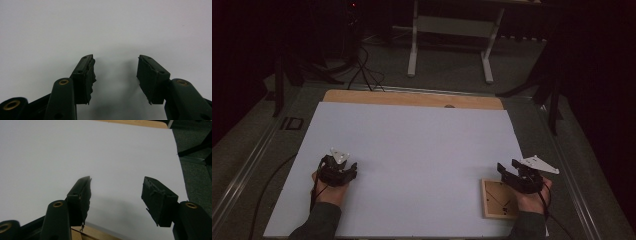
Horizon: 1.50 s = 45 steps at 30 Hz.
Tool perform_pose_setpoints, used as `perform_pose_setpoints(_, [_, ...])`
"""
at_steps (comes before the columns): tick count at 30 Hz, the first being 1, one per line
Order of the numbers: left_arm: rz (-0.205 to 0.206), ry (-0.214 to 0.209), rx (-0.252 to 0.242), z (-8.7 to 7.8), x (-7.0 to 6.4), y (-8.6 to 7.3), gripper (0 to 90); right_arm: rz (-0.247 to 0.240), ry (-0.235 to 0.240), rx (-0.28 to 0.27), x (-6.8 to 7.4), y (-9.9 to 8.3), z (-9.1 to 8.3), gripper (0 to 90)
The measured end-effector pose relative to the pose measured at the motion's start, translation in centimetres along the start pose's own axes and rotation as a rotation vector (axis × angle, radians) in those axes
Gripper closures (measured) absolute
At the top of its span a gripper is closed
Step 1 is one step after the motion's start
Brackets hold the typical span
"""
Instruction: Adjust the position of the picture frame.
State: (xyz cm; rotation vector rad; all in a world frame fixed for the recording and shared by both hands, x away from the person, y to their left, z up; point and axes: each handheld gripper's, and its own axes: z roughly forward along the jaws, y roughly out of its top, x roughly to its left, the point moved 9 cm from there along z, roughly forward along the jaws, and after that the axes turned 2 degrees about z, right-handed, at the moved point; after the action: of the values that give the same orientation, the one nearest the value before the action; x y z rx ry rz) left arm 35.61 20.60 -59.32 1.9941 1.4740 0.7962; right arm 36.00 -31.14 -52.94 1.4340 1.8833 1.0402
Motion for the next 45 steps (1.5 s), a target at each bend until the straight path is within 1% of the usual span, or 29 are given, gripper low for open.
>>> perform_pose_setpoints(1, [0.0, 0.0, 0.0, 0.0, 0.0, 0.0, 50.9, 0.0, 0.0, -0.001, 0.0, 0.0, -0.1, 40.3])
perform_pose_setpoints(2, [-0.017, -0.024, -0.025, -0.6, 0.2, 0.3, 51.5, -0.001, 0.0, -0.005, -0.1, 0.1, -0.2, 40.5])
perform_pose_setpoints(3, [-0.017, -0.024, -0.025, -0.6, 0.2, 0.3, 52.4, -0.001, 0.0, -0.005, -0.1, 0.1, -0.2, 40.5])
perform_pose_setpoints(5, [-0.034, -0.033, -0.044, -1.1, 0.5, 0.4, 52.5, -0.002, 0.002, -0.006, -0.1, 0.1, -0.3, 40.9])
perform_pose_setpoints(6, [-0.055, -0.05, -0.057, -1.5, 0.9, 0.3, 52.3, 0.001, 0.003, -0.009, -0.1, 0.1, -0.4, 41.6])
perform_pose_setpoints(7, [-0.055, -0.05, -0.057, -1.5, 0.9, 0.3, 52.3, 0.001, 0.003, -0.009, -0.1, 0.1, -0.4, 41.6])
perform_pose_setpoints(9, [-0.095, -0.069, -0.068, -1.8, 1.5, 0.1, 52.5, -0.006, 0.008, -0.015, 0.0, 0.3, -0.5, 42.6])
perform_pose_setpoints(10, [-0.106, -0.072, -0.069, -1.8, 1.7, 0.1, 52.4, -0.008, 0.009, -0.017, 0.1, 0.4, -0.5, 43.0])
perform_pose_setpoints(11, [-0.106, -0.072, -0.069, -1.8, 1.7, 0.1, 52.4, -0.008, 0.009, -0.017, 0.1, 0.4, -0.5, 43.0])
perform_pose_setpoints(12, [-0.133, -0.086, -0.071, -1.8, 2.0, 0.0, 52.2, -0.015, 0.012, -0.019, 0.2, 0.5, -0.6, 43.6])
perform_pose_setpoints(13, [-0.133, -0.086, -0.071, -1.8, 2.0, 0.0, 52.2, -0.017, 0.012, -0.019, 0.2, 0.5, -0.6, 43.9])
perform_pose_setpoints(14, [-0.153, -0.094, -0.073, -1.8, 2.2, 0.0, 52.2, -0.019, 0.015, -0.019, 0.3, 0.5, -0.6, 44.2])
perform_pose_setpoints(19, [-0.163, -0.092, -0.072, -1.9, 2.4, -0.1, 51.9, -0.026, 0.011, -0.019, 0.3, 0.6, -0.6, 44.8])
perform_pose_setpoints(23, [-0.172, -0.089, -0.058, -1.8, 2.4, -0.4, 51.9, -0.036, 0.014, -0.022, 0.2, 0.8, -1.0, 46.9])
perform_pose_setpoints(27, [-0.179, -0.089, -0.063, -1.8, 2.5, -0.3, 51.8, -0.027, 0.023, -0.021, 0.0, 0.6, -1.2, 47.6])
perform_pose_setpoints(28, [-0.183, -0.092, -0.065, -1.8, 2.5, -0.3, 51.7, -0.018, 0.027, -0.018, -0.1, 0.4, -1.3, 47.6])
perform_pose_setpoints(32, [-0.189, -0.091, -0.067, -1.9, 2.6, -0.3, 51.7, -0.013, 0.03, -0.018, -0.5, 0.2, -1.6, 47.9])
perform_pose_setpoints(38, [-0.193, -0.085, -0.072, -2.0, 2.7, -0.3, 51.4, -0.023, 0.027, -0.003, -0.7, -0.2, -1.9, 47.6])
perform_pose_setpoints(45, [-0.195, -0.084, -0.075, -2.1, 2.8, -0.3, 51.0, -0.027, 0.023, 0.002, -0.8, -0.5, -2.3, 47.5])
